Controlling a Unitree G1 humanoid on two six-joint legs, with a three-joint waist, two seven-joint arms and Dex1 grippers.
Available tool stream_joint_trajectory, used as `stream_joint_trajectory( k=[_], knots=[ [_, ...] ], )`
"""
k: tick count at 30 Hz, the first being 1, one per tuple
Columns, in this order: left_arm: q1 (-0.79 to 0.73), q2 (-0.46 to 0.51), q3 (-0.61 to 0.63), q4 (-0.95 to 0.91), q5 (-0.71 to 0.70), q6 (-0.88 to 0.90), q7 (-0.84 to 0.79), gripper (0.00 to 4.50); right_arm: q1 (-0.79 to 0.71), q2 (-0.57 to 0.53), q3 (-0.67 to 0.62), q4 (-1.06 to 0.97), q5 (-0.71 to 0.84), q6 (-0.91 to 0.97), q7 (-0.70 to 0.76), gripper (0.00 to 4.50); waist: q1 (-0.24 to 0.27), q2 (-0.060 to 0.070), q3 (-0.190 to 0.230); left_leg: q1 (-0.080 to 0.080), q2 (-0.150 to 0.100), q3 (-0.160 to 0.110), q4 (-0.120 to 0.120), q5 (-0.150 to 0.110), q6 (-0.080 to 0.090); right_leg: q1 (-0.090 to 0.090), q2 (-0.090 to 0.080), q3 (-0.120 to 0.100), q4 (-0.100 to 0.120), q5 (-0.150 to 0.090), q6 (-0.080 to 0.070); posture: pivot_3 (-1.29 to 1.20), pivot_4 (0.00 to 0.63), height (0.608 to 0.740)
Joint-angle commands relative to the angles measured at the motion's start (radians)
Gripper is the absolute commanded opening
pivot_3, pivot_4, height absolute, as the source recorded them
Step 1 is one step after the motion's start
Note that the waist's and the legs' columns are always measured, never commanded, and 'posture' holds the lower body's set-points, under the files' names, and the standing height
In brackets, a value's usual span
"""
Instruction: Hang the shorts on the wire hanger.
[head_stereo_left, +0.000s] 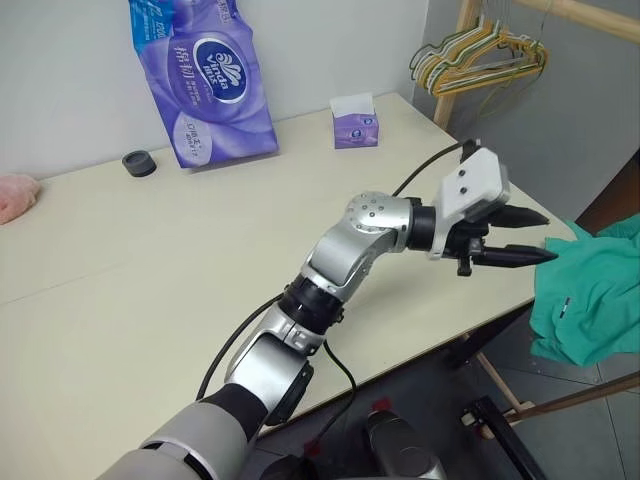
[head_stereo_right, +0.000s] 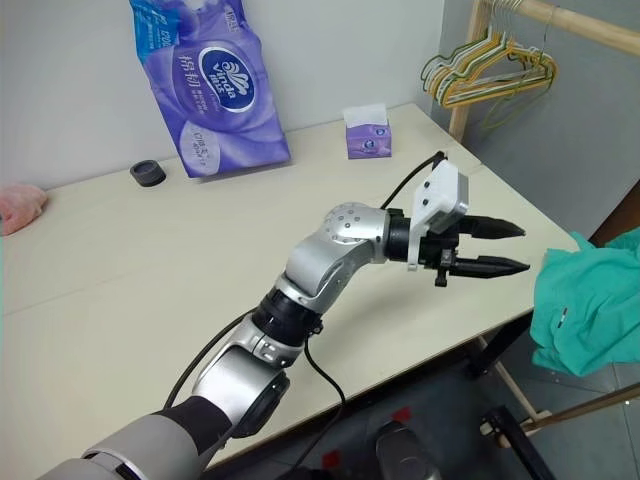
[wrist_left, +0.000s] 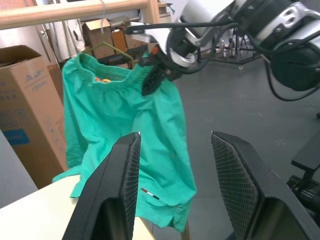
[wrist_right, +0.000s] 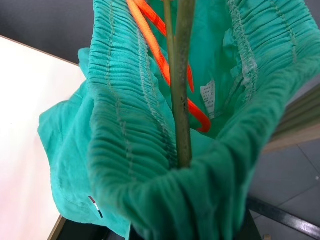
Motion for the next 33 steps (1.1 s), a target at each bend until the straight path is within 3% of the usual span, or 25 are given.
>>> stream_joint_trajectory(
  k=[1,19,33],
  knots=[
    [-0.055,-0.026,0.023,0.048,0.013,-0.058,0.012,2.34,0.009,-0.007,-0.020,-0.022,-0.023,0.008,0.033,0.00,0.000,0.000,0.000,0.000,0.000,0.000,0.000,0.000,0.000,0.000,0.000,0.000,0.000,0.000,0.000,-0.40,0.147,0.740],
    [-0.288,-0.145,0.088,0.348,-0.011,-0.221,-0.046,2.34,-0.040,0.003,0.008,-0.041,-0.113,0.008,0.093,0.00,-0.001,0.000,0.008,0.000,0.000,0.001,0.000,0.000,0.000,0.000,0.000,0.000,0.000,0.000,0.000,-0.41,0.157,0.740],
    [-0.388,-0.189,0.103,0.485,-0.003,-0.316,-0.025,2.34,-0.002,-0.039,0.010,-0.019,-0.034,0.008,0.092,0.00,-0.001,-0.006,0.053,-0.001,0.000,0.000,-0.002,0.000,0.000,-0.001,0.000,0.001,0.000,0.000,0.001,-0.41,0.227,0.740]
  ],
)
